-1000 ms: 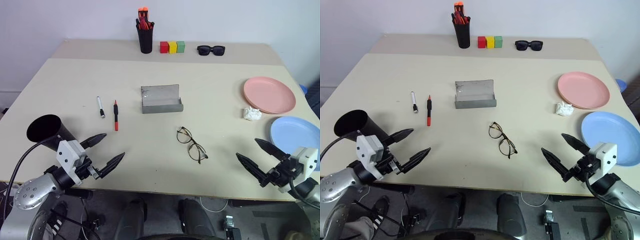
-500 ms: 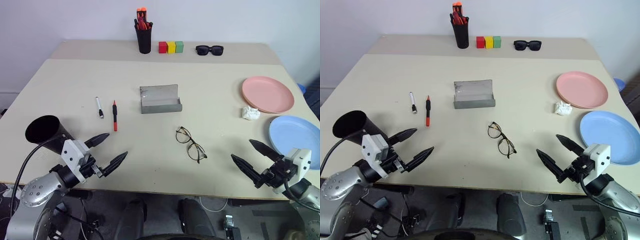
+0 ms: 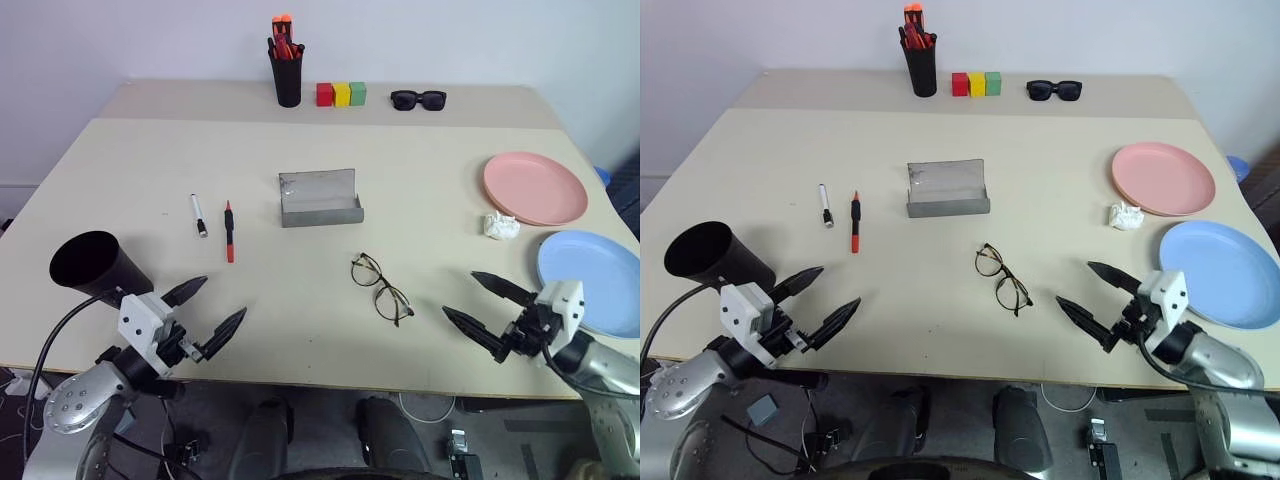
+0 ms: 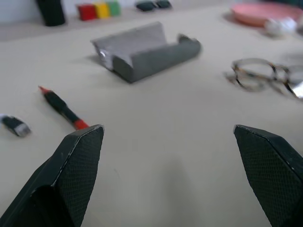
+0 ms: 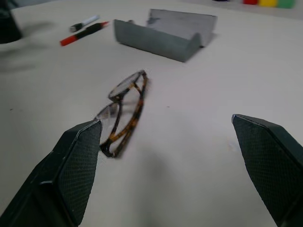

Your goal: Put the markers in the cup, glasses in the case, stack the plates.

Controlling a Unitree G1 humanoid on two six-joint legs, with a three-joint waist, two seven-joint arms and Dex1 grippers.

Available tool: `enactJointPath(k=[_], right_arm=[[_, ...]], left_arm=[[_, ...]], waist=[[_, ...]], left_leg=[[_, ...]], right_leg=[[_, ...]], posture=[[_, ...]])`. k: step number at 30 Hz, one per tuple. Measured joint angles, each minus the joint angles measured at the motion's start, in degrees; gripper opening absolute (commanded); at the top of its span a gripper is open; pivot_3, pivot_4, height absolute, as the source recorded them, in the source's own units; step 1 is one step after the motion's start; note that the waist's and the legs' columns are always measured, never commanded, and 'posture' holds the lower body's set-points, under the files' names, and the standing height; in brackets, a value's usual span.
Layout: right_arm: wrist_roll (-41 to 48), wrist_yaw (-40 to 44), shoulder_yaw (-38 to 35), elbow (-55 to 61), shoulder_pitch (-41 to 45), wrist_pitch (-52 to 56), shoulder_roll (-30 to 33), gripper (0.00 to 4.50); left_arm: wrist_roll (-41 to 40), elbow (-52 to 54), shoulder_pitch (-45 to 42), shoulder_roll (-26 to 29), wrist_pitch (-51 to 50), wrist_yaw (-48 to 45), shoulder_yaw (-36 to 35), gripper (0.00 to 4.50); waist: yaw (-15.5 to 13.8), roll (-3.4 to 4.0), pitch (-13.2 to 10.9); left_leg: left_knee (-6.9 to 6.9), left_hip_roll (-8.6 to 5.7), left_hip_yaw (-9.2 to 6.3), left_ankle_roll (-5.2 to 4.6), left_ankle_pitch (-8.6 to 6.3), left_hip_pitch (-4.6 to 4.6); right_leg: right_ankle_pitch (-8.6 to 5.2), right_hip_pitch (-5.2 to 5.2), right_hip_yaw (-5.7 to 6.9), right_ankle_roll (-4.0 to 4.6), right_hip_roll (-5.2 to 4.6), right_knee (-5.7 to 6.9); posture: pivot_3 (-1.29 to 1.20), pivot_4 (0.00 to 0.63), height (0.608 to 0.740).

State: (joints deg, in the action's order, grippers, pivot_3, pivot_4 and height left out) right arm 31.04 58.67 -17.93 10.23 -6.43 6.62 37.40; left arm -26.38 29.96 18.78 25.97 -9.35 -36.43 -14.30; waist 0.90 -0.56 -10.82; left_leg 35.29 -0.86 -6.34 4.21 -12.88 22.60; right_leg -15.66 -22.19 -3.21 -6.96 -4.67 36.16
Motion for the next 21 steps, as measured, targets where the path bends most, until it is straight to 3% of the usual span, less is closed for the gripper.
enactJointPath(k=[4,10,16,21], right_arm=[[0.13,5.44,4.05,-5.45,13.81,0.88,2.75,4.46],[-0.45,14.81,10.35,-15.68,29.53,0.89,3.49,4.46],[-1.74,22.47,14.38,-25.19,37.63,-1.07,1.94,4.46],[-4.07,26.47,16.47,-34.17,44.04,-5.37,-1.28,4.46]], left_arm=[[-5.39,3.55,-7.89,-3.74,-10.87,12.34,-0.72,4.50],[-9.51,8.91,-17.58,-5.13,-27.68,31.36,-2.84,4.50],[-11.77,8.14,-31.06,-9.30,-42.12,46.66,-4.42,4.50],[-12.12,-2.06,-49.24,-14.76,-57.96,58.92,-9.43,4.50]], waist=[[-0.06,-0.03,-0.02],[-0.03,-0.08,-0.04],[-0.15,-0.17,-0.09],[0.31,-0.26,-0.14]], left_leg=[[-0.01,-0.01,-0.06,-0.01,0.01,-0.09],[-0.06,-0.04,-0.13,-0.01,0.01,-0.08],[-0.01,-0.12,-0.19,0.01,0.02,-0.06],[0.00,-0.14,-0.24,0.10,0.07,-0.07]], right_leg=[[0.09,0.08,0.03,-0.16,0.02,0.04],[0.12,0.05,0.08,-0.31,0.03,0.08],[0.20,0.10,0.09,-0.46,0.00,0.07],[0.24,0.10,0.13,-0.54,0.02,0.11]], posture=[[0.00,0.150,0.740],[0.00,0.150,0.740],[0.00,0.150,0.740],[0.00,0.150,0.740]])
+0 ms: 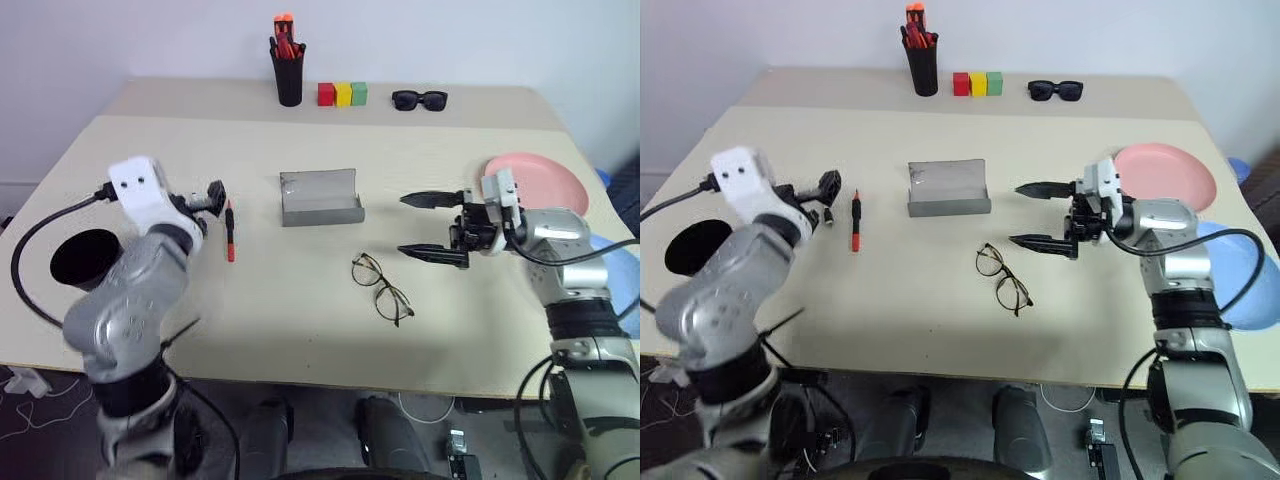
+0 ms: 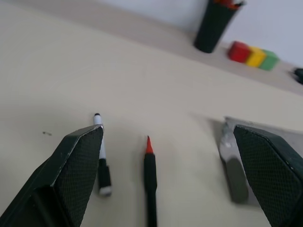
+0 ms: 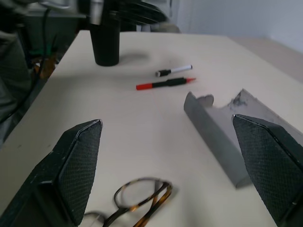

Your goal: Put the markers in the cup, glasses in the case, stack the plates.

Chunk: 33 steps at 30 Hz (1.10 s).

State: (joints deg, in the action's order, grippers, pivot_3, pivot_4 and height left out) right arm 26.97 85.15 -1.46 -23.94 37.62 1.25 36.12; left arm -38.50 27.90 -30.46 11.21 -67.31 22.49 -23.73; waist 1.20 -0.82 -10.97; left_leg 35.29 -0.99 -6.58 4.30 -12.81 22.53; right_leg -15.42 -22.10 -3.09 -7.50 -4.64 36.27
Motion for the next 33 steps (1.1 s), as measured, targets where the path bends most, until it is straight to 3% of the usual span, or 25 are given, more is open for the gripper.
enactJointPath(k=[6,11,21,33], right_arm=[[-2.32,2.62,0.50,-8.02,3.90,-4.48,-2.55,4.46],[-3.59,3.98,0.53,-11.49,6.33,-6.94,-3.28,4.46],[-4.30,4.57,0.41,-13.62,7.19,-8.54,-3.51,4.46],[-4.34,3.54,0.40,-12.66,6.65,-9.03,-3.69,4.46]], left_arm=[[3.44,-12.07,-10.17,-0.63,-11.91,3.93,-3.08,4.50],[7.57,-18.11,-13.79,-3.37,-15.97,4.78,-5.86,4.50],[16.09,-28.31,-22.35,-6.16,-17.34,4.48,-7.09,4.50],[23.89,-40.90,-28.84,-8.79,-18.70,5.18,-13.77,4.50]], waist=[[0.04,-0.02,-0.03],[-0.06,-0.03,-0.05],[-0.16,-0.07,-0.07],[0.00,-0.08,-0.08]], left_leg=[[-0.13,0.00,-0.01,0.04,0.02,0.12],[-0.09,-0.04,-0.03,0.14,0.07,0.17],[-0.08,-0.06,-0.06,0.24,0.13,0.22],[-0.10,-0.06,-0.07,0.44,0.25,0.30]], right_leg=[[0.00,-0.24,0.00,-0.01,0.00,0.06],[0.02,-0.24,0.01,-0.04,-0.02,0.05],[0.06,-0.22,0.03,-0.12,-0.03,0.01],[0.08,-0.33,0.03,-0.15,-0.03,0.02]], posture=[[0.00,0.150,0.740],[0.00,0.150,0.740],[0.00,0.150,0.740],[0.00,0.150,0.740]])
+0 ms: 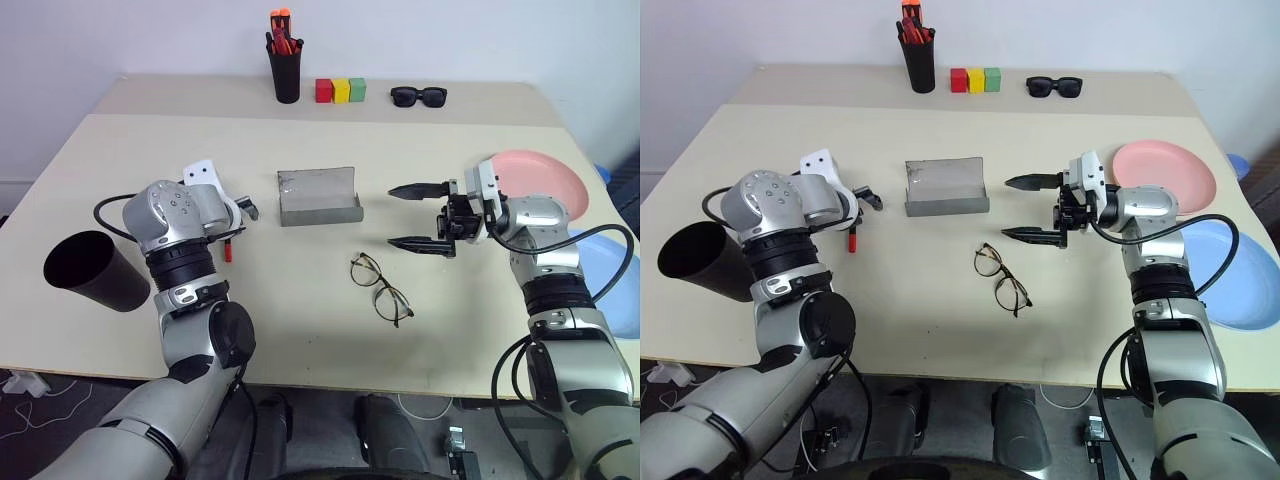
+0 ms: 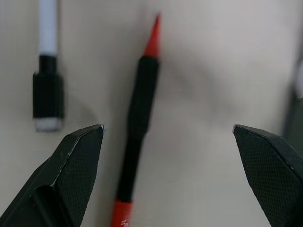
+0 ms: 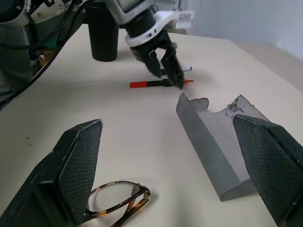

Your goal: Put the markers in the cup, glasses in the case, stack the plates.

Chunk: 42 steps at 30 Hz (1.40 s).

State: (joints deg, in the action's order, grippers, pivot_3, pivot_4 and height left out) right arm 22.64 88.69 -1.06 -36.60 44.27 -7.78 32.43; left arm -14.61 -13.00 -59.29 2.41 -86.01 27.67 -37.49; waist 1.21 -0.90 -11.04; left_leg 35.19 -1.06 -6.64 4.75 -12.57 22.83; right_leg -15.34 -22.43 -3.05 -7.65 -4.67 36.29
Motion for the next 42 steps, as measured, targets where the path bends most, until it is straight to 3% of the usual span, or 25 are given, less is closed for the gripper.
enactJointPath(k=[14,18,24,29,33,38,42], right_arm=[[0.11,-1.52,0.00,3.34,-2.69,1.16,-0.26,4.46],[0.14,-1.90,0.00,4.54,-3.36,1.22,-0.31,4.50],[0.18,-2.62,0.00,5.46,-3.55,1.30,-0.35,4.50],[0.18,-2.97,0.00,5.67,-3.90,1.38,-0.35,4.50],[0.18,-3.77,0.00,6.31,-4.43,1.67,-0.38,4.50],[0.83,-5.85,-0.61,8.53,-5.55,2.60,-0.73,4.50],[2.94,-8.04,-2.02,11.52,-7.46,4.50,-2.57,4.50]], left_arm=[[4.84,-15.47,-7.28,3.76,6.07,1.33,-3.20,4.50],[5.07,-18.63,-8.33,4.60,7.93,1.53,-3.76,3.22],[5.18,-20.53,-8.76,4.90,8.97,1.61,-3.83,0.15],[4.96,-20.36,-8.88,4.82,8.53,1.12,-3.98,0.15],[1.21,-16.28,-8.38,3.55,5.34,-5.45,-2.67,0.15],[-2.43,1.25,-4.38,3.07,4.75,-13.89,6.78,0.15],[-1.99,14.57,2.79,4.70,12.25,-17.53,13.78,0.15]], waist=[[-0.01,0.00,0.00],[-0.02,0.00,0.00],[-0.18,0.00,0.00],[-0.18,0.00,0.00],[-0.11,0.00,0.00],[0.27,0.01,0.00],[0.62,0.02,0.00]], left_leg=[[0.02,0.00,0.00,0.00,0.00,0.07],[0.01,0.00,0.00,0.01,0.00,0.08],[0.03,-0.02,0.00,0.00,0.00,0.08],[0.03,-0.03,-0.01,0.00,0.00,0.09],[0.08,-0.03,-0.02,0.04,0.03,0.33],[0.02,-0.02,-0.01,0.17,0.10,0.51],[0.07,-0.02,-0.01,0.28,0.16,0.51]], right_leg=[[0.03,-0.06,0.00,-0.05,-0.01,0.02],[0.03,-0.09,0.00,-0.05,-0.01,0.04],[0.04,-0.09,0.00,-0.07,-0.03,0.05],[0.05,-0.09,0.00,-0.09,-0.04,0.05],[0.08,-0.28,0.00,-0.12,-0.04,0.06],[0.08,-0.62,-0.04,-0.11,-0.03,0.18],[0.08,-0.69,-0.08,-0.10,-0.03,0.40]], posture=[[0.00,0.150,0.740],[0.00,0.150,0.740],[0.00,0.150,0.740],[0.00,0.150,0.740],[0.00,0.150,0.740],[0.00,0.150,0.740],[0.00,0.150,0.740]])
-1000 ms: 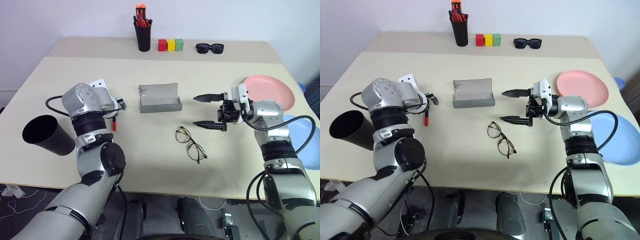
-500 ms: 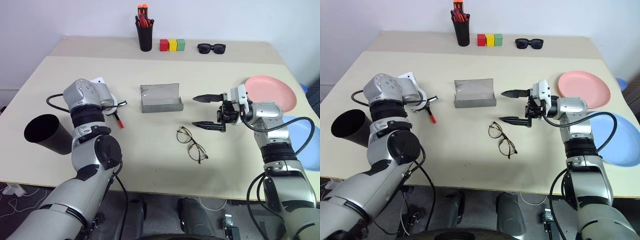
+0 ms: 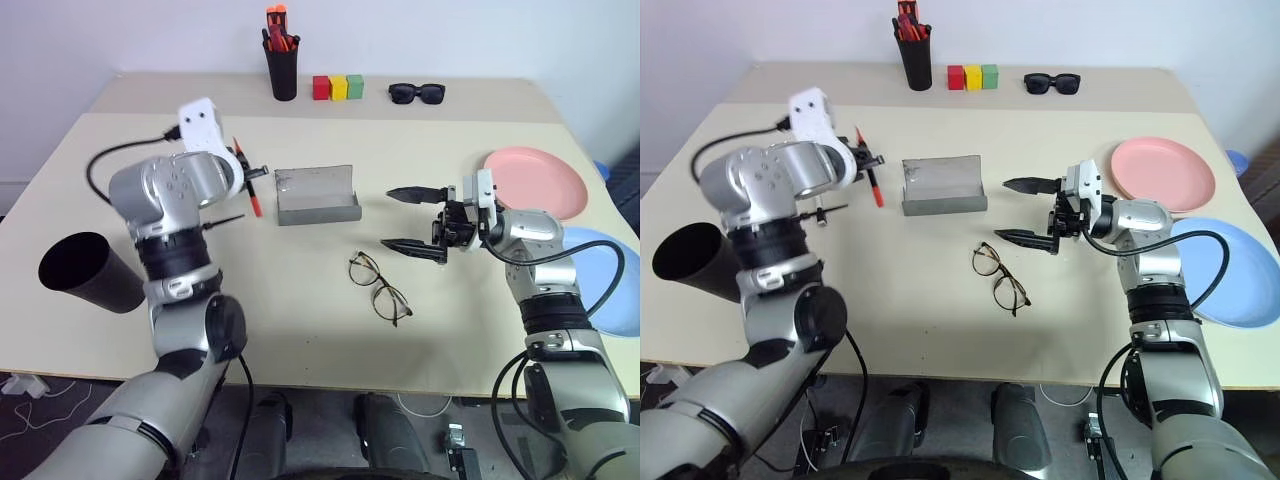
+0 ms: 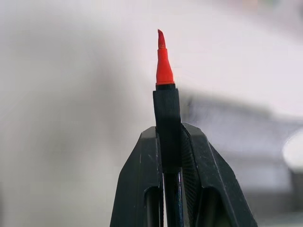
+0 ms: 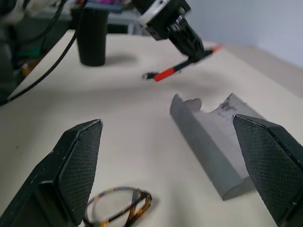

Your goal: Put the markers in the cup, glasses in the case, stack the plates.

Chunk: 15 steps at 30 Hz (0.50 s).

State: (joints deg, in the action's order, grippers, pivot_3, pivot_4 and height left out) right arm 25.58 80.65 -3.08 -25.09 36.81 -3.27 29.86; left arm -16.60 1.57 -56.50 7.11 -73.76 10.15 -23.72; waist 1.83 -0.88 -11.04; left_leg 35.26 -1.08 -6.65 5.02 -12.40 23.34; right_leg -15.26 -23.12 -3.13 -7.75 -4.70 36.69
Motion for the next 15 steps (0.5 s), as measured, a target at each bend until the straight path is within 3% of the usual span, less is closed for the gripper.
enactJointPath(k=[7,13,15], right_arm=[[2.87,1.40,-0.13,4.77,-6.52,2.49,-1.42,4.50],[3.88,3.62,-0.06,4.68,-7.42,1.63,-3.14,4.50],[3.98,4.98,0.04,4.34,-7.42,1.11,-4.00,4.50]], left_arm=[[6.81,18.34,10.65,4.28,15.92,0.59,7.94,0.15],[16.26,27.12,20.05,6.58,33.20,3.74,13.02,0.15],[20.12,30.07,24.05,9.68,37.73,3.33,15.05,0.15]], waist=[[0.07,0.00,0.00],[0.49,0.00,0.00],[0.65,0.01,0.01]], left_leg=[[0.13,-0.02,-0.01,-0.05,-0.02,0.00],[0.19,-0.02,-0.01,-0.26,-0.14,-0.02],[0.19,-0.02,-0.01,-0.27,-0.14,-0.04]], right_leg=[[0.01,0.01,-0.01,0.01,0.00,0.15],[0.00,0.01,-0.02,0.02,0.01,0.24],[0.00,0.01,-0.03,0.03,0.02,0.29]], posture=[[0.00,0.150,0.740],[0.00,0.150,0.740],[0.00,0.150,0.740]])
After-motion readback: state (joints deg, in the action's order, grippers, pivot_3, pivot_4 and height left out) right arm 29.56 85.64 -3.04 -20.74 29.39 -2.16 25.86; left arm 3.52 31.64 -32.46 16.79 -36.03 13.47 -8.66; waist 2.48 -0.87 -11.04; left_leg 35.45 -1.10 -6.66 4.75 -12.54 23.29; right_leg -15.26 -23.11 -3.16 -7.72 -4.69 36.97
